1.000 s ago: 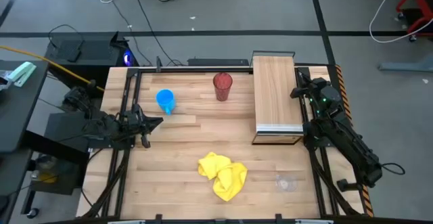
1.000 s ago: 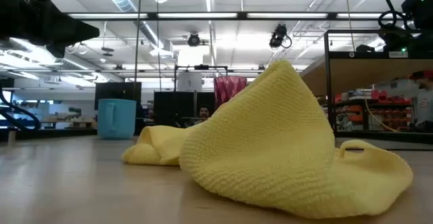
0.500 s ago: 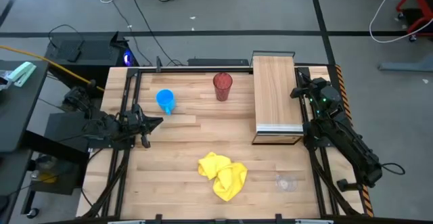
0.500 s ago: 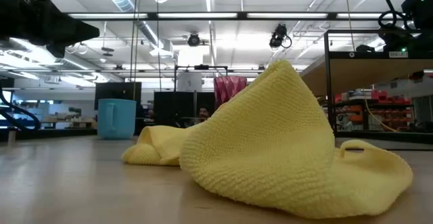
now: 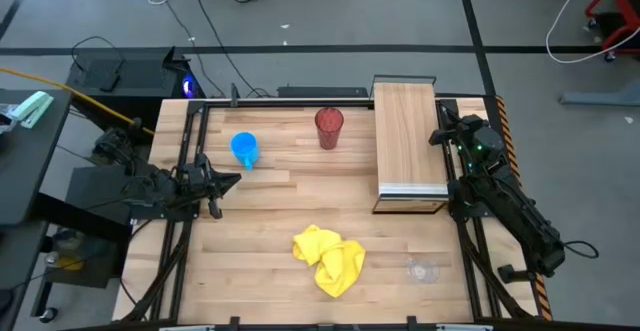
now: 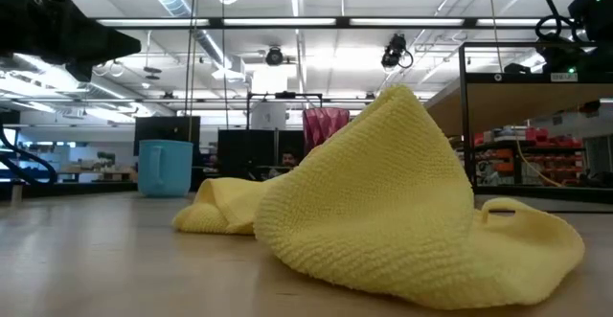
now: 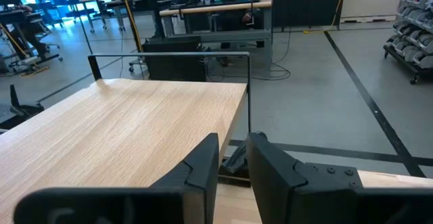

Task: Stack small to large cups/mugs on shelf

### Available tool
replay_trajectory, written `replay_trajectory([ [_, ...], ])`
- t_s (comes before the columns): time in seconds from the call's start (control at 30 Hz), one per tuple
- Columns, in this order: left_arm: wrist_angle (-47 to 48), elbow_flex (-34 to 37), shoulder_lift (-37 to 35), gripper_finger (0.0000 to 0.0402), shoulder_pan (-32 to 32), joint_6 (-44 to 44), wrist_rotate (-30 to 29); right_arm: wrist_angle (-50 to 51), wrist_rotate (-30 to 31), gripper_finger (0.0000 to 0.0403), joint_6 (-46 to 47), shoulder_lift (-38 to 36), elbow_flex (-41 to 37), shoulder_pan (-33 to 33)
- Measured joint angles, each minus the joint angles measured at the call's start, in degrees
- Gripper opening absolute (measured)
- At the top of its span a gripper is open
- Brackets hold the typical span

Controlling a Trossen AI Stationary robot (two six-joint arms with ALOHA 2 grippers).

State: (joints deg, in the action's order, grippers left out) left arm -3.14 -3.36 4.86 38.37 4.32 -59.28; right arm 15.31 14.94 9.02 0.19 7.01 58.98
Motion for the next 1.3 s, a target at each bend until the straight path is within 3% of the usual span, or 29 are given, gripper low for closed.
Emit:
replay_trajectory([
  [0.57,-1.6,0.0,0.0,0.0037,-0.5,0.0,-0.7,0.0,0.0,0.0085,0.0,0.0,0.0,0.0],
  [1.13,-5.2,0.0,0.0,0.0028,-0.4,31.6,-2.2,0.0,0.0,0.0085,-0.8,0.0,0.0,0.0],
  [1.3,-8.8,0.0,0.0,0.0034,-0.4,34.4,-6.0,0.0,0.0,0.0085,-3.0,0.0,0.0,0.0],
])
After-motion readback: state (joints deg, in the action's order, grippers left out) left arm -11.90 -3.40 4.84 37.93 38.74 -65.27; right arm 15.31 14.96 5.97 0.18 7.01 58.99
